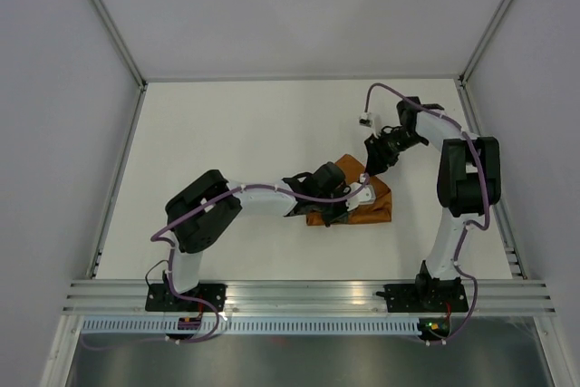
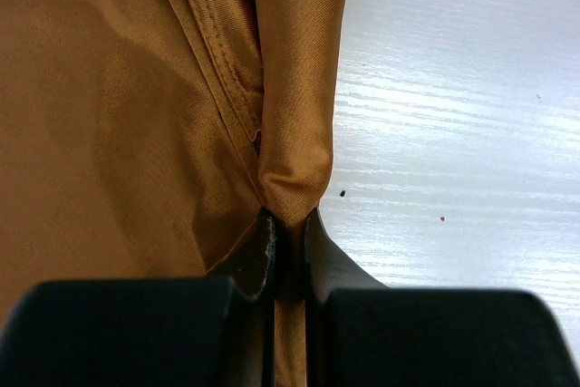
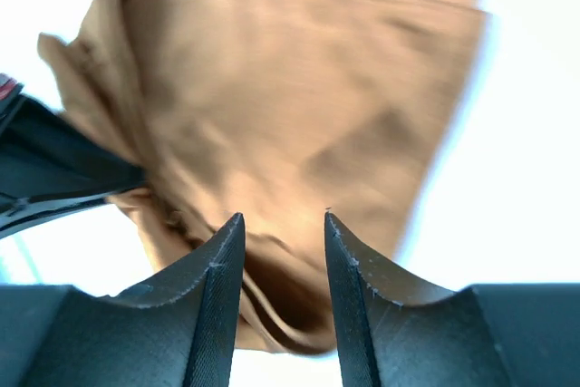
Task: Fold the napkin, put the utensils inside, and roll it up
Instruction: Roll the napkin with the utensil
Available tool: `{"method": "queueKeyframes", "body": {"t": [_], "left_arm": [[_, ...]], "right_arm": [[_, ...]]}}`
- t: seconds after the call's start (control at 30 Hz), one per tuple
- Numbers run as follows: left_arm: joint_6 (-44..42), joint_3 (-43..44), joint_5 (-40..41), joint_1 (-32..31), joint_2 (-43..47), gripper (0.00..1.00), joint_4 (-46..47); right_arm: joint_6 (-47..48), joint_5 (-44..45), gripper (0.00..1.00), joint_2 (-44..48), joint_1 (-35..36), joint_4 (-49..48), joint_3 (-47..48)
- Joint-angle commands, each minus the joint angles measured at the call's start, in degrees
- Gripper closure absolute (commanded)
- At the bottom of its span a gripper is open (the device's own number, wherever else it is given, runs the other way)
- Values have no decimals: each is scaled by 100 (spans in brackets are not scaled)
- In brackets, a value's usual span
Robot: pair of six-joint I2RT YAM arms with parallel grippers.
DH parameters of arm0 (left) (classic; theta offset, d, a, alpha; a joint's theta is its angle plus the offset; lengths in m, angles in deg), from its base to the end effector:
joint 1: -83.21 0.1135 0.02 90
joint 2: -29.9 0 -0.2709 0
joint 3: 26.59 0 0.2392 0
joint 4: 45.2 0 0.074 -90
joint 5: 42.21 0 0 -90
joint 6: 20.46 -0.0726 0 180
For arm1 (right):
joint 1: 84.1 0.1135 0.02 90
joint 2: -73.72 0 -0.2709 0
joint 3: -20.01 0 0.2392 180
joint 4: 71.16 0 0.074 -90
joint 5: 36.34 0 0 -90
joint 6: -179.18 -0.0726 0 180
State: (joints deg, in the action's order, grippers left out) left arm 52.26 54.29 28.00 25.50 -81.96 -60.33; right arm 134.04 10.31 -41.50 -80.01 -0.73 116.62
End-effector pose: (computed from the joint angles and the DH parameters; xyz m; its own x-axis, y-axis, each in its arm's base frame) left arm 0.2060 -0.3721 0.1392 -0.0941 0.6721 -0.7345 0.9936 0.1095 -0.0271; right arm 0.3598 0.0757 0.1555 -0.6623 -0.5616 -0.4960 -0.7484 0.4632 0.4747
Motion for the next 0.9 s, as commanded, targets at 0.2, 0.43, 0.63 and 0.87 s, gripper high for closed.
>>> {"method": "queueKeyframes", "body": {"t": [0.2, 0.43, 0.63, 0.87], "left_arm": [[620, 115, -121, 6, -372, 98, -836], [682, 159, -113, 6, -407, 98, -854], [691, 212, -148, 6, -486, 98, -854], [691, 238, -183, 14, -522, 98, -915]], "right_arm": [[-1225, 1188, 49, 1062, -919, -773, -482], [-971, 1400, 45, 984, -937, -660, -1107], [-874, 1084, 42, 677, -946, -510, -1186], [-725, 697, 41, 474, -963, -203, -1168]]}}
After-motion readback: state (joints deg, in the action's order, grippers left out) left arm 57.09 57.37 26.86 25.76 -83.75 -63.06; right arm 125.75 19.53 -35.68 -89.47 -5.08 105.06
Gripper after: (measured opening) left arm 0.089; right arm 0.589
